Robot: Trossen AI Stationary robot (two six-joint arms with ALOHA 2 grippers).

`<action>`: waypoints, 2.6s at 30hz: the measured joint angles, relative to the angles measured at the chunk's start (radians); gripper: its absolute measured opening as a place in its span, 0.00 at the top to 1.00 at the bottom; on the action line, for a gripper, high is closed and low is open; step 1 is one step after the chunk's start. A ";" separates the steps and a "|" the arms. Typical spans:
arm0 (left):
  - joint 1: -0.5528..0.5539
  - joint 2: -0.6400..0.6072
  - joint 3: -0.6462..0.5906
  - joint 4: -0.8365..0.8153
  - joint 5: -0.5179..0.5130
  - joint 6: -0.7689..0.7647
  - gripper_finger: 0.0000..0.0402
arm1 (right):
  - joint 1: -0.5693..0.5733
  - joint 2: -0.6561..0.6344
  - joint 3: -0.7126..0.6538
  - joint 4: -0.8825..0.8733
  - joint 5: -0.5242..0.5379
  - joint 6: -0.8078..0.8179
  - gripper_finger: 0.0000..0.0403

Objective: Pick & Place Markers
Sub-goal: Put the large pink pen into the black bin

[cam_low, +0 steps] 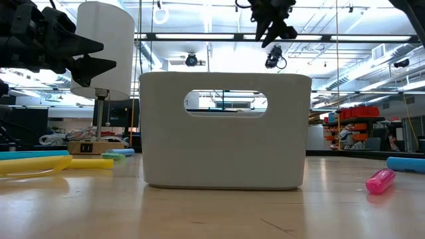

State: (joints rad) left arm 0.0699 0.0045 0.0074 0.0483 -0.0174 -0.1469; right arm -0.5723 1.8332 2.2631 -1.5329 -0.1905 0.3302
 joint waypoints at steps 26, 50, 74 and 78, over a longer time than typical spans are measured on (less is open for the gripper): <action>0.000 0.000 0.000 0.000 0.003 0.000 0.28 | 0.154 -0.370 -0.801 0.448 -0.001 0.430 0.67; 0.000 0.000 0.000 0.000 0.003 0.000 0.28 | 0.406 -0.488 -1.127 0.638 -0.001 0.777 0.67; 0.000 0.000 0.000 0.000 0.003 0.000 0.28 | 0.672 -0.471 -1.129 0.701 0.244 1.102 0.67; 0.000 0.000 0.000 0.000 0.003 0.000 0.28 | 0.671 -0.441 -1.129 0.696 0.277 1.103 0.67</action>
State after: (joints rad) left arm 0.0698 0.0048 0.0071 0.0483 -0.0139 -0.1469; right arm 0.0991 1.3923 1.1343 -0.8373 0.0863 1.4330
